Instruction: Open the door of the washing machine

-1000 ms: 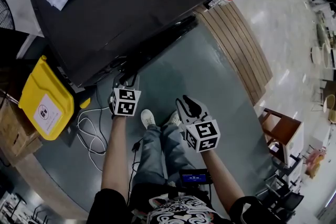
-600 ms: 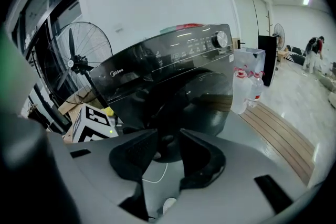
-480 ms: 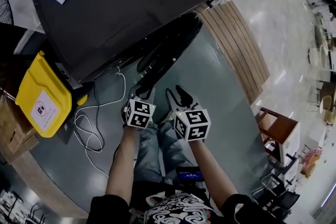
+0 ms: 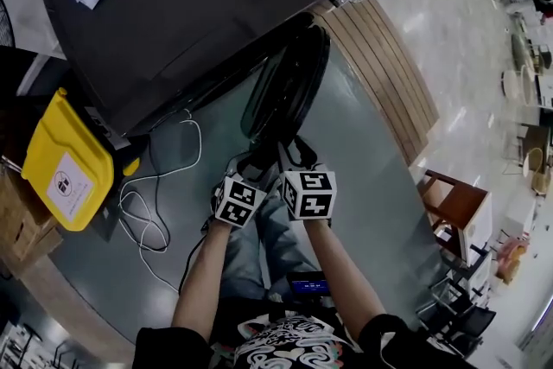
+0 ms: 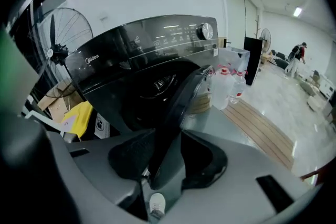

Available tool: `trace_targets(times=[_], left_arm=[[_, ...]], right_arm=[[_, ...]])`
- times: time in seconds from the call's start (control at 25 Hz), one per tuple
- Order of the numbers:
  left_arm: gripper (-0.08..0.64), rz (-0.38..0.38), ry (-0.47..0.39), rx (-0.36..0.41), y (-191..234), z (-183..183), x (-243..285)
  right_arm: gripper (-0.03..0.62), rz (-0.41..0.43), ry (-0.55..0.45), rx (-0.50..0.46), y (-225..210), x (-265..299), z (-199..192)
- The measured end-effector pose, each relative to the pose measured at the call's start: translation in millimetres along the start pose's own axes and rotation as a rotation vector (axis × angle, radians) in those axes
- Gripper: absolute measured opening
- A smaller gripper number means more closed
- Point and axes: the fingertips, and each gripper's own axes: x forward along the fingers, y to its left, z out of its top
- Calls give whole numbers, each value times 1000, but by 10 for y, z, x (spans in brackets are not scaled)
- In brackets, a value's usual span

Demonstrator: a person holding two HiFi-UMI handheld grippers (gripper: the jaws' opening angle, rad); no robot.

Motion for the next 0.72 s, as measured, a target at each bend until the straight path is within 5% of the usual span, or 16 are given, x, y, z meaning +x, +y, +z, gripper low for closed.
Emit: trace_targets(times=[0.36,0.72], left_arm=[[176,145,-77,-177,615,-47,-366],[169,198,-160,-171,747,195,-554]], right_arm=[[135,-118,23,-37,-535,-310,-242],[81,-322,40,107,-1491,-668,-471]])
